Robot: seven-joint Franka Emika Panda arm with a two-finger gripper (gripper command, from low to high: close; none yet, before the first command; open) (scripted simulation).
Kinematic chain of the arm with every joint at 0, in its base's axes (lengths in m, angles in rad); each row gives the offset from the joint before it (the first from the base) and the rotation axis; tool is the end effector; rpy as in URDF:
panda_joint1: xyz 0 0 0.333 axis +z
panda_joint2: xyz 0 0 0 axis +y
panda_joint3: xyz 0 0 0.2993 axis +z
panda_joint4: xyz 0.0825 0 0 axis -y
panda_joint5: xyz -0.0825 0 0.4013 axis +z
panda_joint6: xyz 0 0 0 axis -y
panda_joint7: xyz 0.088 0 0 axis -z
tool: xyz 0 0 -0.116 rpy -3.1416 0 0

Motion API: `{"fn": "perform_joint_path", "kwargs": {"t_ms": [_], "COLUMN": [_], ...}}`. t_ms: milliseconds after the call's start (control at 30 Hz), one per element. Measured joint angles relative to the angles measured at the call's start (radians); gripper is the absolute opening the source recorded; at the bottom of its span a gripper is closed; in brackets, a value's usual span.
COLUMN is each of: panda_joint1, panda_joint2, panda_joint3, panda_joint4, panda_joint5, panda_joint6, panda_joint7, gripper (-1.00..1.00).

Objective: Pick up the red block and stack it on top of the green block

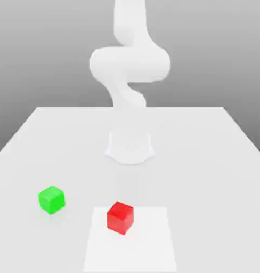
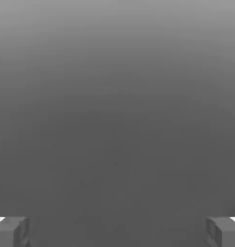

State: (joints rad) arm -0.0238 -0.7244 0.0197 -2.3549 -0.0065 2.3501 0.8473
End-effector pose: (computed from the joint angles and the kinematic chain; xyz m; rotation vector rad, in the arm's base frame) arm 0.4116 0.0002 0.6409 -2.4713 1.1164 -0.9424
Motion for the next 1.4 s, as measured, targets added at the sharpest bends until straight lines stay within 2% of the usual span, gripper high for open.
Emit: {"fn": "perform_joint_path", "kwargs": {"t_ms": [433, 600, 833, 867, 1100, 1300, 1367, 1400], "panda_joint1": [-0.116, -0.130, -0.097, -0.091, -0.094, -0.107, -0.103, -0.163], "panda_joint2": [0.478, 0.675, 0.926, 0.947, 0.945, 0.753, 0.698, 0.678], "panda_joint3": [0.071, 0.070, 0.023, 0.016, 0.019, 0.045, 0.011, -0.016], "panda_joint4": [-0.325, -0.450, -0.438, -0.436, -0.436, -0.463, -0.472, -0.476], "panda_joint5": [-0.028, 0.003, -0.045, -0.051, -0.054, 0.001, -0.003, -0.012], "panda_joint6": [0.307, 0.436, 0.645, 0.663, 0.663, 0.498, 0.452, 0.435], "panda_joint7": [0.283, 0.365, 0.417, 0.421, 0.423, 0.384, 0.389, 0.397], "gripper": [0.00, 0.00, 0.00, -1.00, -1.00, -1.00, -1.00, -1.00]}}
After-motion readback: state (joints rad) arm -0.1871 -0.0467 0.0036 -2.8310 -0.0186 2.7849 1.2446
